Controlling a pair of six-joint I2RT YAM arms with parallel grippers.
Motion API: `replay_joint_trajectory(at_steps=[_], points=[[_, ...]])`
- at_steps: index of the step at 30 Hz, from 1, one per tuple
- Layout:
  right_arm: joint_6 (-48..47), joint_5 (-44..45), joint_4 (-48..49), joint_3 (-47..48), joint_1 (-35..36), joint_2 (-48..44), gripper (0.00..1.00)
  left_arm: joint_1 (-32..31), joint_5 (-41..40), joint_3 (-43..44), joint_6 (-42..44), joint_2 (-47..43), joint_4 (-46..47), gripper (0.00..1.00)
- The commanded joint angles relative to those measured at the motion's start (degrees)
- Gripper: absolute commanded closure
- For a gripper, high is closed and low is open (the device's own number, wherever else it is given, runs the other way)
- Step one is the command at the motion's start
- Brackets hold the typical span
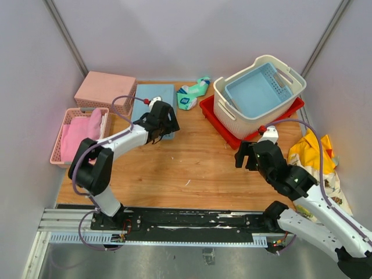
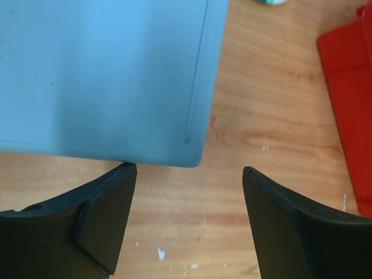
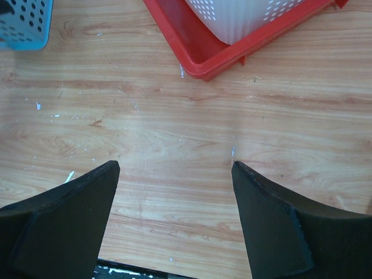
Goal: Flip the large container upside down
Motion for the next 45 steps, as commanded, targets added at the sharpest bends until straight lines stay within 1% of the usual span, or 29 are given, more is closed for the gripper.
replay_joint_trajectory(at_steps=[1,4,8,11,14,15,17,20,23,25,28,33,36,40,45], points=[[0.8,3.1,-3.2,0.6,-0.6,-2.2,0.19,1.4,0.6,7.3,8.5,6.2,2.1,0.21],[0.7,4.2,-3.9,0.8,-0.6,-2.6,0.19,1.8,0.4,10.7,10.8,9.2,0.8,0.20],[0.8,5.1,-5.2,1.3,-0.6,-3.1,0.19,2.7,0.9,11.4,11.7,8.4,0.5,0.18],[0.7,5.4,-5.2,1.1,-0.6,-3.5,0.19,3.1,0.0,13.2,12.9,8.3,-1.9,0.18],[0.7,5.4,-5.1,1.3,-0.6,-3.2,0.19,4.6,1.5,14.5,13.7,9.3,-4.2,0.18],[0.6,5.4,-5.2,1.4,-0.6,-3.2,0.19,5.3,2.5,14.8,13.6,9.5,-6.2,0.18],[0.6,5.6,-5.7,1.7,-0.6,-3.5,0.20,5.9,3.4,12.3,12.8,8.3,-7.1,0.18],[1.2,6.7,-6.3,1.2,-0.6,-5.1,0.20,5.9,5.6,5.1,11.9,3.3,-3.5,0.17],[0.7,6.7,-5.1,0.2,-0.6,-5.4,0.20,5.9,3.3,1.3,11.0,-0.7,-4.0,0.12],[0.6,6.2,-5.1,0.5,-0.6,-4.6,0.20,5.9,2.8,-1.5,11.3,-3.4,-2.5,0.09],[1.0,6.1,-4.8,0.5,-0.6,-3.9,0.20,6.1,0.9,-3.0,12.6,-4.2,-1.4,0.08],[1.1,4.9,-4.5,0.5,-0.6,-3.7,0.20,7.8,-2.8,1.7,16.9,1.6,-1.2,0.10],[1.3,5.5,-6.3,1.0,-0.6,-5.0,0.21,8.7,-1.7,6.0,20.4,5.6,-0.1,0.11],[0.9,7.7,-8.6,1.2,-0.6,-7.9,0.20,8.7,3.0,12.9,22.9,10.2,0.3,0.08],[-0.8,10.5,-11.8,3.7,-0.5,-9.7,0.20,8.7,3.5,21.0,26.1,15.0,-2.3,0.07]])
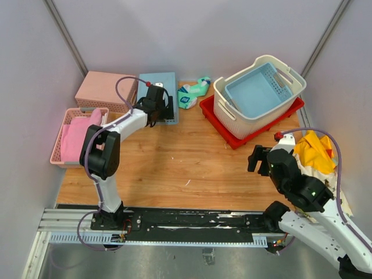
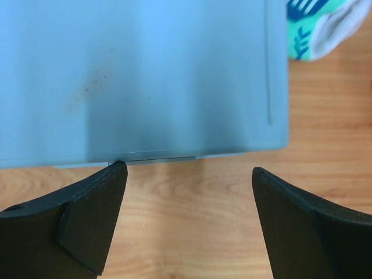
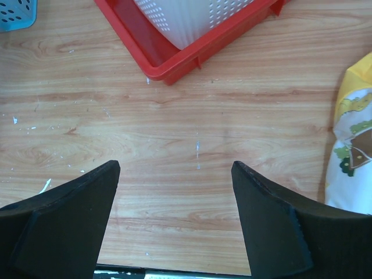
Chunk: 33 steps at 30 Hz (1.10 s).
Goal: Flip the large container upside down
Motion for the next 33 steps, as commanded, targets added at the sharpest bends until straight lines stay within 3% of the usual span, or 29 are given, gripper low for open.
replay_joint_trajectory(at_steps=[1,7,11,15,20,27,33], points=[[-1.7,4.9,-4.1,4.0,-0.6,-1.4,0.20,0.1,1.5,6.9,4.7,2.4,-0.6,0.06],[-8.1,8.7,-4.3,9.1,-0.6,-1.0,0.17,-0.4,5.3,5.0,3.6,-5.3,-3.4,0.01],[-16.6,9.2,2.4,13.0,-0.5,3.2,0.16,-4.4,3.4,0.9,3.0,-14.8,-7.6,0.01],[-22.5,5.6,4.6,23.2,-5.0,17.2,0.12,-10.4,2.7,-5.5,-0.3,-23.9,-10.4,0.01],[-22.9,-23.0,2.5,39.8,-23.0,35.0,0.11,-15.4,5.2,-15.9,-8.7,-34.7,-10.8,0.01],[-26.3,-29.6,-3.1,60.9,-26.0,59.9,0.12,-20.2,4.4,-28.5,-20.6,-47.4,-10.8,0.01],[-29.5,-29.9,0.4,67.7,-26.1,73.8,0.17,-20.7,2.0,-32.9,-25.3,-52.5,-11.9,0.01]])
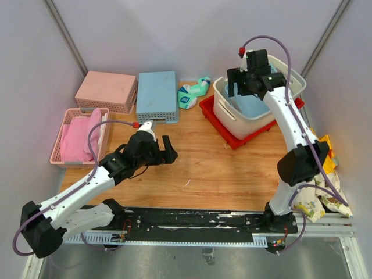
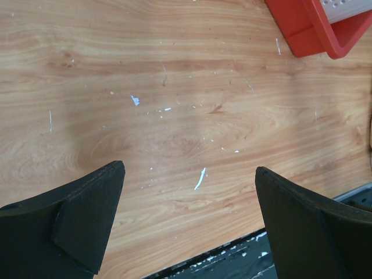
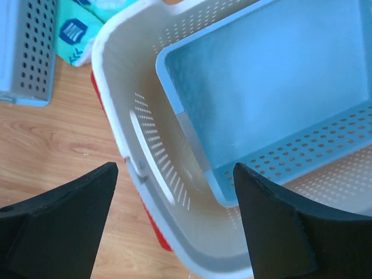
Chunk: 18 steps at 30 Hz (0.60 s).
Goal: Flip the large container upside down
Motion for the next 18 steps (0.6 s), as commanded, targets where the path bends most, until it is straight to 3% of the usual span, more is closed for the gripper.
replay_joint_trajectory(at_steps=[1,8,15,18], points=[[-5.0,-0.8,-0.2,4.7,-0.7,8.6,0.18,-0.6,-2.9,-1.1,-5.0,-2.8,-1.1,0.01],[-6.2,-0.8,3.5,8.3,-1.1,18.1,0.22,-0.6,-3.8,1.0,-2.5,-3.7,-5.5,0.01],[-7.5,0.8,8.1,5.4,-1.4,17.5,0.61,-0.6,-3.9,0.7,-2.4,-6.3,-5.7,0.01],[-8.2,-0.1,8.3,5.4,-1.4,15.6,0.84,-0.6,-4.4,1.3,-1.4,-5.9,-5.7,0.01]])
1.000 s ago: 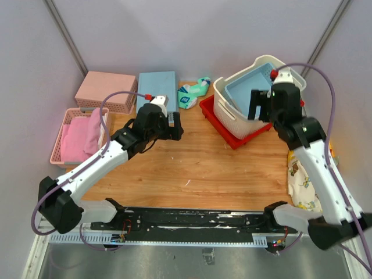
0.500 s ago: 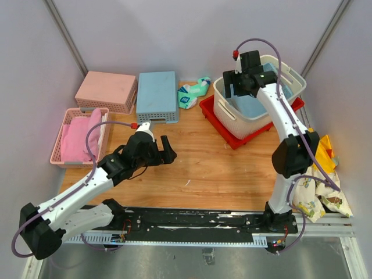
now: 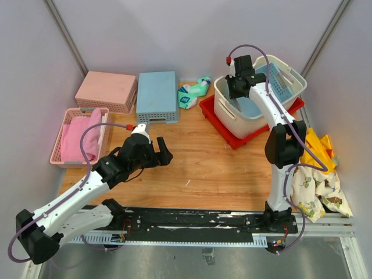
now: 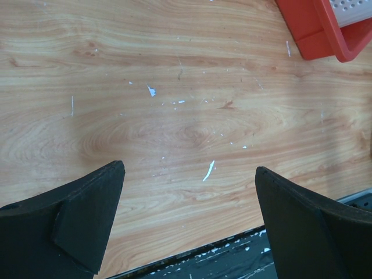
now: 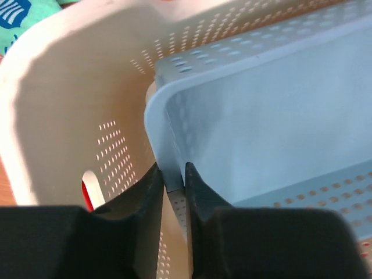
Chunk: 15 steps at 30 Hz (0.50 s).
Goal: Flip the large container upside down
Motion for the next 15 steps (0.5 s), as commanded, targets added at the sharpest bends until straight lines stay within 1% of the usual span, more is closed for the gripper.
replay_joint_trajectory(at_steps=[1,2,8,15], points=[[-2.0,0.7,2.5,-0.1,-0.7,-4.6,0.95,-0.5,-1.6,2.2,1.3,-0.1,-0.4,0.01],[-2.0,1.0,2.2,-0.2,-0.8,-6.3,0.99,-0.5,-1.5,2.2,1.3,0.1,-0.4,0.01],[-2.6,3.5,0.5,-1.8,-0.7,-17.6,0.99,-0.5,-0.8,2.1,0.6,-0.2,-0.1,0.01],[-1.2,-0.1,-1.0,-1.6,-0.7,-30.5,0.99,-0.5,-2.7,2.4,1.5,-2.6,0.1,0.01]])
